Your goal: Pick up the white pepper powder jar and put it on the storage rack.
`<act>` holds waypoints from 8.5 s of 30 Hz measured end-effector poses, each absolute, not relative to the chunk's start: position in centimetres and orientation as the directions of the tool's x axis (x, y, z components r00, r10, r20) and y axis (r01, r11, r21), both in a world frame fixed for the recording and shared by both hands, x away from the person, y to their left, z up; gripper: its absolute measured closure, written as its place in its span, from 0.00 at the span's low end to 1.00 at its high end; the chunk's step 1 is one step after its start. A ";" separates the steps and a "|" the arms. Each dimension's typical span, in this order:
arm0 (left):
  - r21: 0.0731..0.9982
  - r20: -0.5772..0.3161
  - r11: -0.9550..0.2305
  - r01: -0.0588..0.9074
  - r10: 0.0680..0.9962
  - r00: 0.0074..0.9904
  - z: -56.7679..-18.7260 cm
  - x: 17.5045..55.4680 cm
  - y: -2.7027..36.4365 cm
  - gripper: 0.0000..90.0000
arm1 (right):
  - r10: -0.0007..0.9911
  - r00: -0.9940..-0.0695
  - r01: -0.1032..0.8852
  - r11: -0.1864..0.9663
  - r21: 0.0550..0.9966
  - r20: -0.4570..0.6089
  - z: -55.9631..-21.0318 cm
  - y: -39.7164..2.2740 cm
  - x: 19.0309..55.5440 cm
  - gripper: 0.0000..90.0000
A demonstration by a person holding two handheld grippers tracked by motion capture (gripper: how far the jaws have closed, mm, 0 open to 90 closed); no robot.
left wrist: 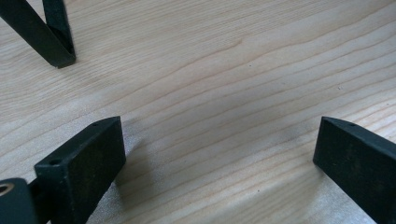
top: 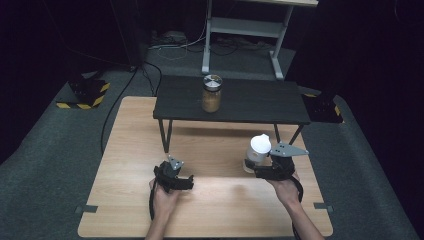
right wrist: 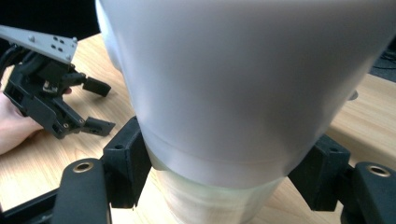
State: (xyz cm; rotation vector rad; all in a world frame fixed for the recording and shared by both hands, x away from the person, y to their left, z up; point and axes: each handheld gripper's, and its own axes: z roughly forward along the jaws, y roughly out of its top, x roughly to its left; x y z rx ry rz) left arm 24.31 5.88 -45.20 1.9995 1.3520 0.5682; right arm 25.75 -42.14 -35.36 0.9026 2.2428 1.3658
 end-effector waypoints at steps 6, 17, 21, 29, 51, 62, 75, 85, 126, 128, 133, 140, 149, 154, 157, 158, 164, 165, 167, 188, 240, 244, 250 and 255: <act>0.719 -0.005 -0.256 0.646 0.928 0.374 -45.2 24.3 5.9 0.03 | 0.685 -0.729 0.322 0.327 0.888 0.012 -34.4 -42.2 25.8 0.33; 0.719 -0.005 -0.256 0.646 0.928 0.374 -45.2 24.3 5.9 0.03 | 0.680 -0.734 0.306 0.325 0.895 0.004 -32.2 -42.5 26.0 0.33; 0.719 -0.005 -0.256 0.646 0.928 0.374 -45.2 24.3 5.9 0.03 | 0.680 -0.733 0.304 0.326 0.895 0.002 -31.6 -42.5 26.2 0.33; 0.719 -0.005 -0.256 0.646 0.928 0.373 -45.2 24.3 5.9 0.03 | 0.674 -0.739 0.292 0.328 0.898 -0.005 -30.2 -42.4 26.5 0.33; 0.720 -0.007 -0.254 0.646 0.928 0.372 -45.2 24.3 5.9 0.03 | 0.666 -0.746 0.265 0.320 0.909 -0.017 -26.9 -41.5 27.9 0.33; 0.720 -0.007 -0.253 0.646 0.929 0.371 -45.2 24.3 5.9 0.03 | 0.679 -0.734 0.262 0.318 0.911 -0.026 -25.6 -41.1 28.6 0.33; 0.720 -0.006 -0.253 0.646 0.929 0.371 -45.2 24.3 5.9 0.03 | 0.697 -0.716 0.266 0.322 0.908 -0.038 -24.2 -40.5 29.7 0.33; 0.720 -0.006 -0.254 0.646 0.928 0.372 -45.2 24.3 5.9 0.03 | 0.728 -0.685 0.282 0.294 0.913 -0.023 -23.5 -40.3 31.0 0.33; 0.720 -0.005 -0.254 0.646 0.929 0.371 -45.2 24.3 5.9 0.03 | 0.817 -0.575 0.375 0.301 0.877 -0.035 -23.0 -35.8 35.7 0.33; 0.719 -0.005 -0.254 0.646 0.929 0.371 -45.2 24.3 5.9 0.03 | 0.819 -0.572 0.379 0.299 0.876 -0.033 -23.0 -35.7 35.9 0.33; 0.720 -0.006 -0.253 0.646 0.929 0.370 -45.2 24.3 5.9 0.03 | 0.823 -0.568 0.386 0.300 0.872 -0.032 -23.1 -35.4 36.2 0.33; 0.720 -0.006 -0.253 0.647 0.929 0.370 -45.2 24.3 5.9 0.03 | 0.825 -0.564 0.395 0.289 0.872 -0.018 -23.4 -35.3 36.6 0.33; 0.720 -0.002 -0.254 0.646 0.930 0.369 -45.2 24.2 5.8 0.03 | 0.822 -0.570 0.398 0.291 0.870 -0.015 -23.4 -35.4 36.8 0.33; 0.720 -0.002 -0.254 0.646 0.930 0.369 -45.2 24.2 5.8 0.03 | 0.823 -0.568 0.396 0.288 0.872 -0.013 -23.5 -35.4 36.7 0.33; 0.720 -0.002 -0.255 0.646 0.930 0.369 -45.2 24.2 5.8 0.03 | 0.823 -0.568 0.394 0.287 0.873 -0.014 -23.5 -35.5 36.7 0.33; 0.720 -0.002 -0.255 0.646 0.930 0.369 -45.2 24.2 5.8 0.03 | 0.823 -0.568 0.394 0.287 0.873 -0.014 -23.5 -35.5 36.7 0.33; 0.719 -0.002 -0.255 0.646 0.930 0.369 -45.2 24.2 5.8 0.03 | 0.821 -0.571 0.395 0.289 0.872 -0.014 -23.5 -35.5 36.8 0.33; 0.719 -0.002 -0.255 0.646 0.929 0.369 -45.2 24.2 5.8 0.03 | 0.821 -0.571 0.395 0.289 0.872 -0.013 -23.5 -35.5 36.7 0.33; 0.719 -0.002 -0.255 0.647 0.929 0.369 -45.2 24.2 5.8 0.03 | 0.822 -0.570 0.394 0.289 0.872 -0.015 -23.5 -35.5 36.7 0.33; 0.719 -0.002 -0.255 0.646 0.930 0.369 -45.2 24.2 5.8 0.04 | 0.815 -0.578 0.341 0.273 0.899 -0.028 -24.4 -37.1 34.9 0.22; 0.719 -0.001 -0.256 0.646 0.930 0.369 -45.2 24.2 5.8 0.04 | 0.763 -0.644 0.259 0.290 0.922 -0.059 -28.4 -41.7 29.2 0.22; 0.720 -0.001 -0.256 0.646 0.929 0.369 -45.2 24.2 5.8 0.04 | 0.756 -0.650 0.242 0.307 0.921 -0.081 -29.2 -42.2 28.2 0.22; 0.719 -0.001 -0.256 0.646 0.929 0.369 -45.2 24.2 5.8 0.04 | 0.745 -0.661 0.239 0.324 0.915 -0.091 -30.4 -42.6 27.5 0.22; 0.720 -0.001 -0.256 0.646 0.929 0.369 -45.2 24.2 5.8 0.04 | 0.737 -0.671 0.243 0.325 0.914 -0.084 -31.6 -42.9 27.0 0.21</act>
